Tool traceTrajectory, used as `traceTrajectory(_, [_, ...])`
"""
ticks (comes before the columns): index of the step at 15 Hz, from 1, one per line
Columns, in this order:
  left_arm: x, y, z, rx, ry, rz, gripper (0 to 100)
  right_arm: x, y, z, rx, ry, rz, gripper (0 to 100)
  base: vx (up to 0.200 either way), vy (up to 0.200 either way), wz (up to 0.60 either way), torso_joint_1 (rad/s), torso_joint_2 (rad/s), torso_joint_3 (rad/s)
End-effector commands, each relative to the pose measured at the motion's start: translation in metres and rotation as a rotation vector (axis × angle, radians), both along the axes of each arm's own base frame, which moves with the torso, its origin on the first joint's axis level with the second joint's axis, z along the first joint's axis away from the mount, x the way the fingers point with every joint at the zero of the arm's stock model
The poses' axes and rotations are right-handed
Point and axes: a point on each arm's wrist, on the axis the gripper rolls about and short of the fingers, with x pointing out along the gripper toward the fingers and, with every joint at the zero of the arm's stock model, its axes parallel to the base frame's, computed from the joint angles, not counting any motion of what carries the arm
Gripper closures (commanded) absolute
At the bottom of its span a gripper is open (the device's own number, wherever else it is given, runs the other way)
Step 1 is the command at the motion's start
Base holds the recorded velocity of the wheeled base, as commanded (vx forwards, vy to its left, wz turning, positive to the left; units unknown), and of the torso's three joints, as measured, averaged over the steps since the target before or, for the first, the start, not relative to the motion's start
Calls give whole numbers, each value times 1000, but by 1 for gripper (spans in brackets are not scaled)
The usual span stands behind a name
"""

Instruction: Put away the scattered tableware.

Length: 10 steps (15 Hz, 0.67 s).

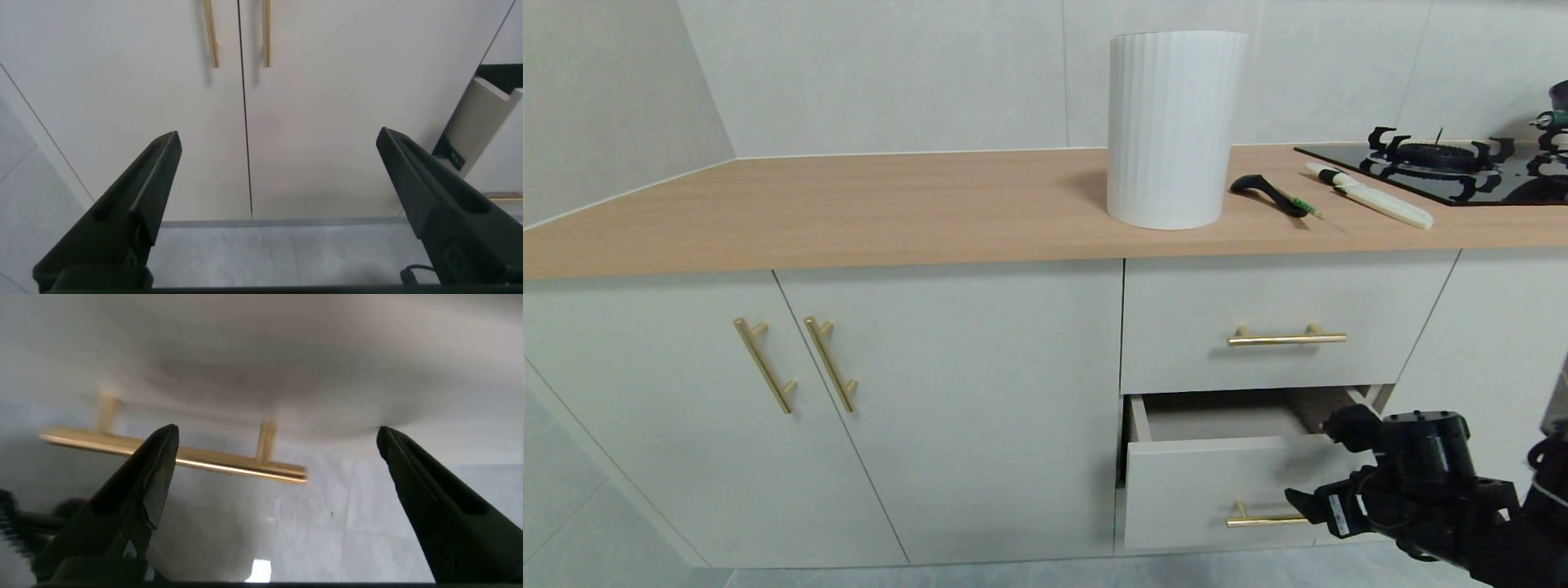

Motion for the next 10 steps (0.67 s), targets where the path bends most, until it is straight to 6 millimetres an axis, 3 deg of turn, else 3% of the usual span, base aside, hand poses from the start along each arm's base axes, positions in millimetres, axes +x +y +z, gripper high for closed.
traceTrajectory(1, [0, 0, 0, 0, 0, 1, 0, -24, -5, 65, 39, -160, 1, 0, 0, 0, 0, 0, 0, 0])
traceTrajectory(4, [0, 0, 0, 0, 0, 1, 0, -28, -5, 117, 71, -195, 17, 0, 0, 0, 0, 0, 0, 0])
traceTrajectory(6, [0, 0, 0, 0, 0, 1, 0, -18, -2, 141, 109, -164, 11, 0, 0, 0, 0, 0, 0, 0])
traceTrajectory(8, [0, 0, 0, 0, 0, 1, 0, 7, 3, 134, 101, -128, 6, 0, 0, 0, 0, 0, 0, 0])
traceTrajectory(10, [0, 0, 0, 0, 0, 1, 0, 29, 9, 113, 84, -61, 5, 0, 0, 0, 0, 0, 0, 0])
